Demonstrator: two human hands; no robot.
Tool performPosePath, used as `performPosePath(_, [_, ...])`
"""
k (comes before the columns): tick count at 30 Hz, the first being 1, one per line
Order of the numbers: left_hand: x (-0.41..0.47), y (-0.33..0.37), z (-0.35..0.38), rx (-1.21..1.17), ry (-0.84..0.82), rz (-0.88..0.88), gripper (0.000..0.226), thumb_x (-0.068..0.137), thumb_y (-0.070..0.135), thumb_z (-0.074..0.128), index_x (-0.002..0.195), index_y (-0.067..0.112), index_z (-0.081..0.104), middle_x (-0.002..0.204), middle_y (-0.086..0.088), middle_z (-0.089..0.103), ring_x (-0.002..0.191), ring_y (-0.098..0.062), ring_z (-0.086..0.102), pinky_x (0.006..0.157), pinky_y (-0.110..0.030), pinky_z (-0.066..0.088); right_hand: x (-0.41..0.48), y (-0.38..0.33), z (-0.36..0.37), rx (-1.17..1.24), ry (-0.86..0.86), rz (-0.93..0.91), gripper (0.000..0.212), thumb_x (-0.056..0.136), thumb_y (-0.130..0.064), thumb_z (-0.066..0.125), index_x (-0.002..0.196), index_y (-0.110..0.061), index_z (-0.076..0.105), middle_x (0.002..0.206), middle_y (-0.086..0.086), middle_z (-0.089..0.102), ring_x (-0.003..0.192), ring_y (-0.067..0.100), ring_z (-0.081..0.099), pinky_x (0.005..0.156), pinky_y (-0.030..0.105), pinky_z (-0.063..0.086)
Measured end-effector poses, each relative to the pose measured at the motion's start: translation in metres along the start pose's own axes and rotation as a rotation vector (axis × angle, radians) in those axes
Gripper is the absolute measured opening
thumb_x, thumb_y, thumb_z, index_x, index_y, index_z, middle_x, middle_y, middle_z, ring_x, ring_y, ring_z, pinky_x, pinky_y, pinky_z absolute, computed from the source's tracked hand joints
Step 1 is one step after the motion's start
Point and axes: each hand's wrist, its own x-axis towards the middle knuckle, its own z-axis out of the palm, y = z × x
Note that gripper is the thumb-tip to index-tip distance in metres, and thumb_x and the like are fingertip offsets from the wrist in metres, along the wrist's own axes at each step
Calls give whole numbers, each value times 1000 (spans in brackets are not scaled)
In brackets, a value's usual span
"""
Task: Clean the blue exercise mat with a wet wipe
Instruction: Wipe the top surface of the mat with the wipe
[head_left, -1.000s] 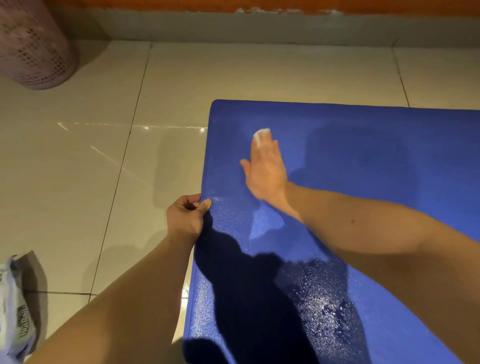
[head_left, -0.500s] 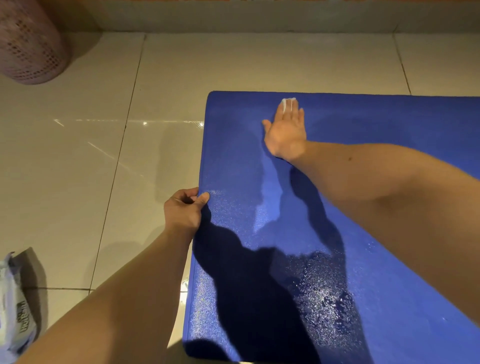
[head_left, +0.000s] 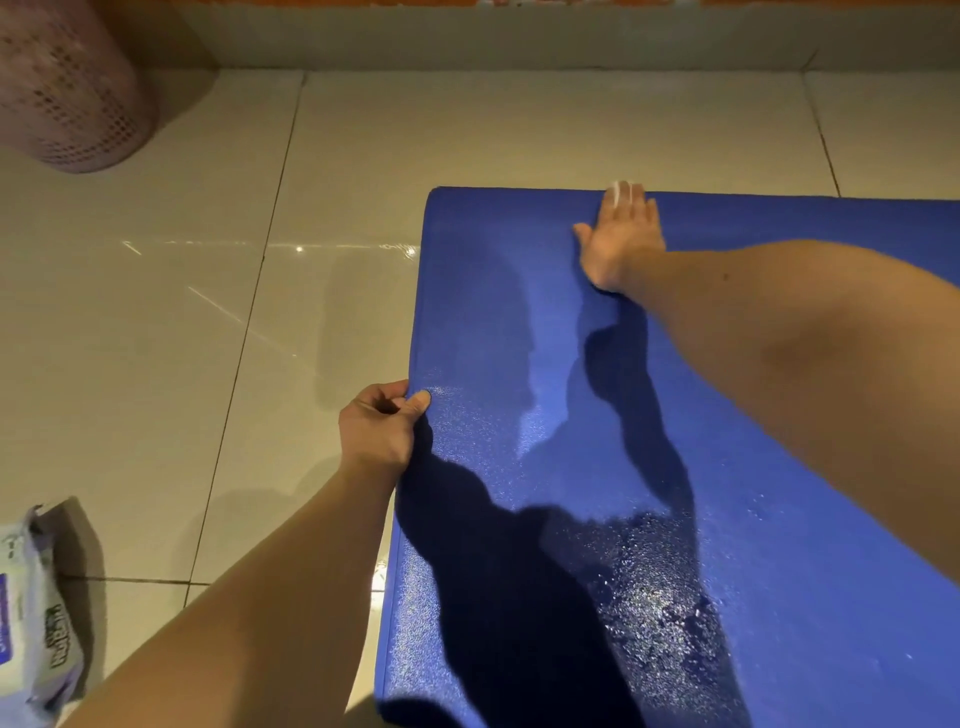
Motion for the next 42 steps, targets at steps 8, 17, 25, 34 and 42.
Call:
performPosePath(8, [-3, 4, 0, 8, 4, -6, 16, 85, 8, 78, 87, 16, 64, 71, 0, 58, 61, -6, 56, 57, -5, 46, -64, -100, 27, 95, 122, -395, 70, 107, -44, 28, 157, 5, 17, 165, 17, 13, 154, 34, 4, 125, 46, 12])
performPosePath(17, [-4, 5, 0, 47, 10, -36, 18, 85, 14, 79, 99, 12, 68, 75, 1, 62, 70, -12, 59, 83, -31, 53, -21, -1, 16, 51, 120, -253, 70, 108, -42, 23, 159, 0, 1, 169, 14, -1, 156, 27, -7, 126, 42, -3])
performPosePath(25, [-6, 11, 0, 78, 1, -77, 14, 86, 14, 79, 91, 18, 67, 79, 0, 65, 81, -21, 62, 94, -44, 55, -105, -73, 50, 166, 165, -395, 69, 108, -39, 32, 157, 5, 12, 166, 20, 9, 155, 34, 3, 125, 47, 11])
performPosePath(34, [-11, 14, 4, 157, 91, -95, 20, 86, 17, 79, 103, 13, 69, 94, -3, 68, 89, -20, 63, 100, -40, 52, -83, -12, 35, 162, 131, -320, 70, 107, -40, 37, 159, -1, 11, 167, 14, 9, 155, 29, 4, 127, 42, 4])
performPosePath(42, [-35, 17, 4, 489, 3, 59, 55, 80, 20, 83, 130, 8, 62, 112, -6, 68, 108, -26, 64, 100, -35, 50, -142, -55, 60, 168, 103, -422, 71, 108, -41, 27, 158, 4, 3, 168, 18, -2, 155, 31, -10, 127, 45, 3])
